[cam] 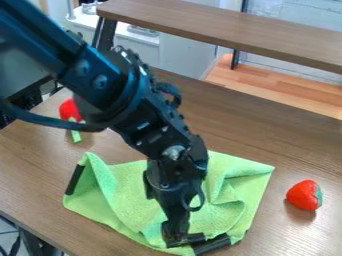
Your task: Unfold the cloth from bottom right to top left
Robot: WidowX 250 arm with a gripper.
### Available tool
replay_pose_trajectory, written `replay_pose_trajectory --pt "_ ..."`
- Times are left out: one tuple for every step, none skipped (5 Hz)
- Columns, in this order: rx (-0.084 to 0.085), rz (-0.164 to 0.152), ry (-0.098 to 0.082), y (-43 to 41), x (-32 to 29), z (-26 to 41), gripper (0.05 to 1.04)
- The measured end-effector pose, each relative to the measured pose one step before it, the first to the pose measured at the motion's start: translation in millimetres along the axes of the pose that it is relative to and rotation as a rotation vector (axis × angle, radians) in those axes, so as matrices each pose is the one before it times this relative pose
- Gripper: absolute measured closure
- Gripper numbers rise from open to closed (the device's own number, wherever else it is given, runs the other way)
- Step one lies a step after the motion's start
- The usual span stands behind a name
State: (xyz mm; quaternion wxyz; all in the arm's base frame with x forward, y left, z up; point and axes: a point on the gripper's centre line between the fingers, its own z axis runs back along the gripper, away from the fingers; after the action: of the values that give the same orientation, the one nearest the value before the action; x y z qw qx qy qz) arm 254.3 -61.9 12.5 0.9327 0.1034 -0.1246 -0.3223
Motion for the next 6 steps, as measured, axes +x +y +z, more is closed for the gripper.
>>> replay_pose_trajectory --pt "0.0006 0.0043 -0.0001 -0.83 0.30 -1.22 0.083" --pt "-0.0011 -0.0141 -0.0050 -4.34 2.03 -2.26 0.083" --pt "-0.0016 -0.0089 -0.0085 -1.64 0.95 -2.18 0.085" --pt "0.0032 -0.0274 -0.0154 -3.81 1.09 -2.34 0.092" --pt "0.0150 -0.0154 -0.0099 -1.88 -0.20 -6.08 0.106" --pt "0.0089 -0.0079 -0.0066 -2.83 -2.02 -5.25 0.114"
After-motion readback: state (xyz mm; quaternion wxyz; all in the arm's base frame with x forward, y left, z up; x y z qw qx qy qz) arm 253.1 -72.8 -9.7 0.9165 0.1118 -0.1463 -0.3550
